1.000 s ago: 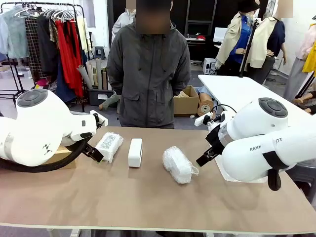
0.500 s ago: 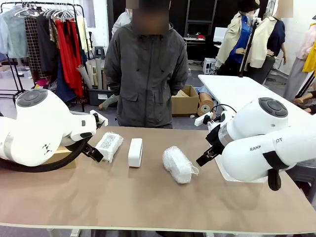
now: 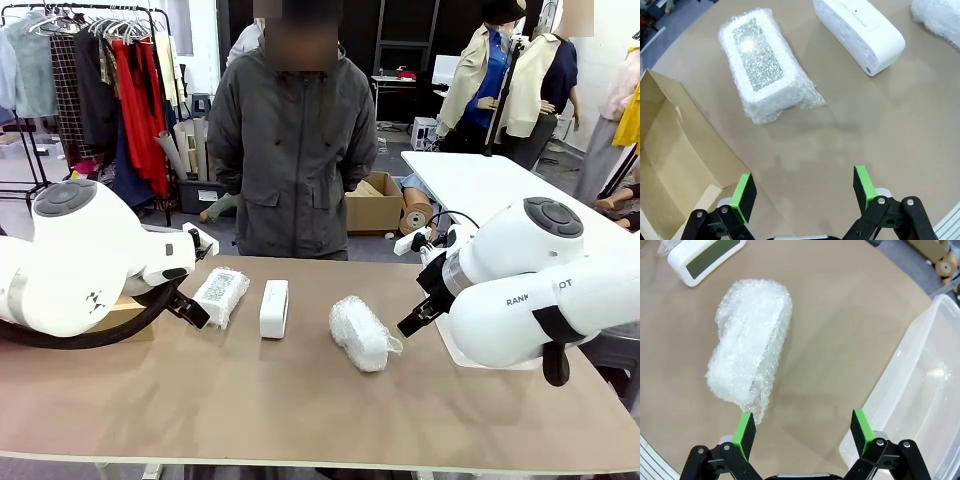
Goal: Separate and place wrapped and unwrapped clocks.
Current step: Pick up the Digital clock indicated by the person.
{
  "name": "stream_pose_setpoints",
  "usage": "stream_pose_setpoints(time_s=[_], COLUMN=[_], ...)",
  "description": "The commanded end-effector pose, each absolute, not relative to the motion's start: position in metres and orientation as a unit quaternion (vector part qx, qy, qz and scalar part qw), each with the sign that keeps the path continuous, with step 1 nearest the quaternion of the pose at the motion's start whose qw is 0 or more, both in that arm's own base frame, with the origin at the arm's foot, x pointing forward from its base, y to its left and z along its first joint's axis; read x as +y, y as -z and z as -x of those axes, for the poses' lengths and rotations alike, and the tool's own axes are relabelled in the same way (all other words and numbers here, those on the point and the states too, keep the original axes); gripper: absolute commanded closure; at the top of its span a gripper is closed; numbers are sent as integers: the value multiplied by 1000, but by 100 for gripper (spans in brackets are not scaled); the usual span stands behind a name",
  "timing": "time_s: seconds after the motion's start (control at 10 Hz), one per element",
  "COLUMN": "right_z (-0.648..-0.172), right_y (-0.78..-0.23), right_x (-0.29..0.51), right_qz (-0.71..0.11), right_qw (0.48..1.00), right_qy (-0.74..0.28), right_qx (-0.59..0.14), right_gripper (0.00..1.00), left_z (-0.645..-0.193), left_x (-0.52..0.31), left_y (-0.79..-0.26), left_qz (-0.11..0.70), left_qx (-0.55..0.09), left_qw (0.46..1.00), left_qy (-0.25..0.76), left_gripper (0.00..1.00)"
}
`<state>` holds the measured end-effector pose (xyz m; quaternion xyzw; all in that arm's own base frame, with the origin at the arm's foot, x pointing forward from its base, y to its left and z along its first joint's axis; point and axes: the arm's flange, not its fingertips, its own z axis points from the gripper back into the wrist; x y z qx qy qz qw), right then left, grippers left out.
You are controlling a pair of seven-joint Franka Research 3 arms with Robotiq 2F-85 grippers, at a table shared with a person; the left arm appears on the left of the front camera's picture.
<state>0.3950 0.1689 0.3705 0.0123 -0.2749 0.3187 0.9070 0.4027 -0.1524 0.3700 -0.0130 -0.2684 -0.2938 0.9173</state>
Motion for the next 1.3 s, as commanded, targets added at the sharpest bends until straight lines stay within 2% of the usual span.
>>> stream_pose_setpoints(time_s=[0.0,1.2], right_z=[-395,-395], right_y=[-371,-371], right_x=[169,169], right_qz=[-12,-12], right_qw=[907,907], right_qy=[-319,-319], right_qx=[-275,-275], right_gripper=[0,0], left_z=[-403,-403], left_x=[-152,-152], left_y=[-370,-370], left_qz=[13,13], left_qx=[-269,-269], left_qw=[917,917], left_qy=[293,293], left_gripper=[0,0])
